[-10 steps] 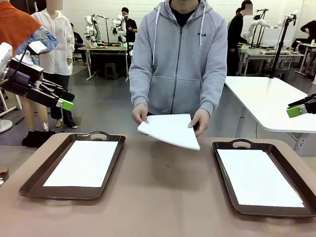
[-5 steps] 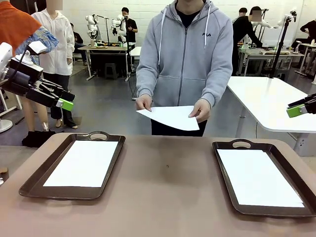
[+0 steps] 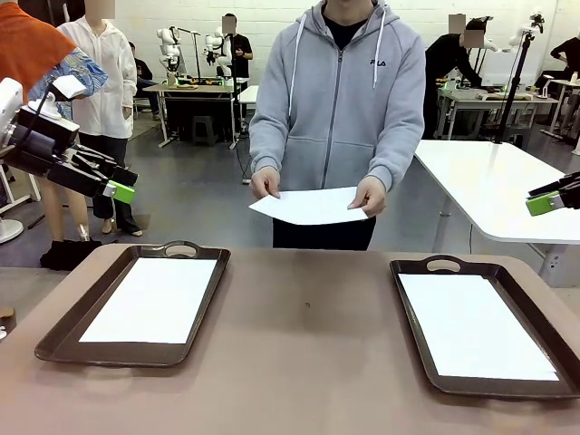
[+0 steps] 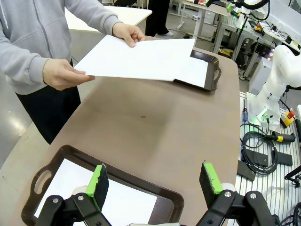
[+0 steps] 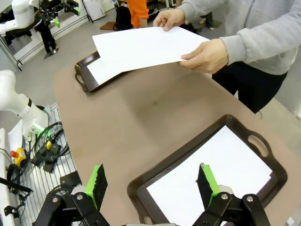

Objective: Sort the A4 documents.
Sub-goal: Receive the A4 Paper.

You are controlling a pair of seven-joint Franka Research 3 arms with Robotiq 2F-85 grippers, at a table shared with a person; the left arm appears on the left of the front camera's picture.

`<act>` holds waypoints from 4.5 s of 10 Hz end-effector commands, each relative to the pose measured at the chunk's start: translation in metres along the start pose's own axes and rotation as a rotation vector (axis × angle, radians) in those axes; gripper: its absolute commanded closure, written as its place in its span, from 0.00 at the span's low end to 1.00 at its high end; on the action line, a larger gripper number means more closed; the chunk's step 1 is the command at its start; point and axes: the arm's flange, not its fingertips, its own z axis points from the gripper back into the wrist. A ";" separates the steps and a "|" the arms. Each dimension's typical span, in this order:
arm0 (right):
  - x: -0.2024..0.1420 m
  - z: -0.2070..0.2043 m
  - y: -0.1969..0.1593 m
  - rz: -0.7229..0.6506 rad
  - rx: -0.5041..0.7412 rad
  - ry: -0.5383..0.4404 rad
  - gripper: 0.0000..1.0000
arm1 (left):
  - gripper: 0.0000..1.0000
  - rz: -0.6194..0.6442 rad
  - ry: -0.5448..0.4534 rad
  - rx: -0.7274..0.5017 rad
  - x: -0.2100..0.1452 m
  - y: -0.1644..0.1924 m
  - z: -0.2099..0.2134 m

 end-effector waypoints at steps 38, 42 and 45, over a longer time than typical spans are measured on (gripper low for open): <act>0.002 -0.002 -0.002 -0.002 0.015 -0.021 0.00 | 0.00 0.388 -0.138 -0.112 0.024 0.011 -0.008; 0.002 -0.002 -0.002 -0.002 0.015 -0.021 0.00 | 0.00 0.590 -0.082 -0.228 0.043 0.038 -0.052; 0.002 -0.002 -0.002 -0.002 0.015 -0.021 0.00 | 0.00 0.738 -0.089 -0.277 0.050 0.073 -0.093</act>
